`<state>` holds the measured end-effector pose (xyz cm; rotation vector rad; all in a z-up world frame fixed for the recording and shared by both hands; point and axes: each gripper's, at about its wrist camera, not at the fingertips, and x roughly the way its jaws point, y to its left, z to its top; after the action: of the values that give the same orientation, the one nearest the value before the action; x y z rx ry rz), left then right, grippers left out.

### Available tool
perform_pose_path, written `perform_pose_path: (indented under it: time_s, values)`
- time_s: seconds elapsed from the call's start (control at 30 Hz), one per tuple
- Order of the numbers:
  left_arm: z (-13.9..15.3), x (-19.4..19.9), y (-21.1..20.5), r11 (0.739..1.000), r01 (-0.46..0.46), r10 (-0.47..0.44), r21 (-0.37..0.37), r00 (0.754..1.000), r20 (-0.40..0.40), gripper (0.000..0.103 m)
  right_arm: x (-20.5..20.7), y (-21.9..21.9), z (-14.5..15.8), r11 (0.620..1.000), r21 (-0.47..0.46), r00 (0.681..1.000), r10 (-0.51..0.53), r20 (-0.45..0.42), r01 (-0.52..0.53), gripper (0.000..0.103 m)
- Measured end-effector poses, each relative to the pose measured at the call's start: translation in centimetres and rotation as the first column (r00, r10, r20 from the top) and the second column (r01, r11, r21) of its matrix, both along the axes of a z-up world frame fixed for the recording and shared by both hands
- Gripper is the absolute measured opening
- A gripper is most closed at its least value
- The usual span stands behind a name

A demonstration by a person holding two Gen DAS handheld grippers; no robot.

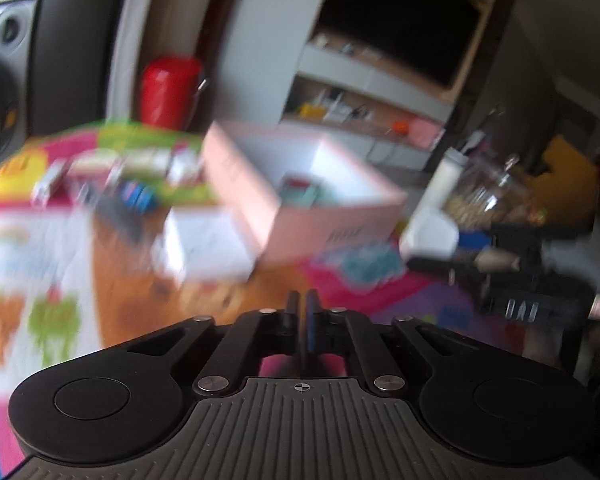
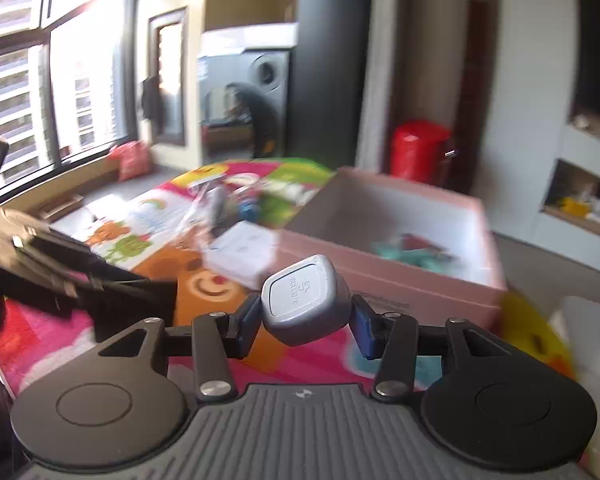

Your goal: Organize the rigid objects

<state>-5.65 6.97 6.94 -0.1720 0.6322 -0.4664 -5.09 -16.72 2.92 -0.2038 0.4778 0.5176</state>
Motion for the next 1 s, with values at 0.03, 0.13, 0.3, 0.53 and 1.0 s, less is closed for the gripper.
perform_pose_path:
  time_s: [0.03, 0.13, 0.3, 0.53, 1.0]
  values:
    - [1.1, 0.6, -0.6, 1.000, 0.011, -0.011, 0.003, 1.000, 0.028, 0.007, -0.5, -1.0, 0.3, 1.000, 0.005, 1.000, -0.025, 0.014, 0.025, 0.047]
    - [3.5, 2.7, -2.1, 1.000, 0.010, -0.012, 0.028, 0.996, 0.092, 0.007, -1.4, -3.5, 0.7, 0.995, 0.031, 0.995, -0.093, 0.045, 0.091, 0.047]
    - [4.4, 2.9, -2.2, 1.000, 0.011, -0.012, 0.006, 0.997, 0.077, 0.013, -2.3, -5.4, -0.3, 0.988, 0.066, 0.990, -0.138, 0.016, 0.137, 0.047]
    - [0.8, -1.0, -2.2, 0.974, 0.206, -0.194, 0.097, 0.974, -0.117, 0.015, -1.1, -4.1, -3.7, 0.992, 0.056, 0.989, -0.103, -0.106, 0.109, 0.047]
    - [-3.6, -3.1, -6.0, 0.895, 0.276, -0.209, 0.352, 0.954, -0.216, 0.039, -1.2, -2.4, -5.3, 0.998, 0.003, 0.988, -0.062, -0.140, 0.063, 0.053]
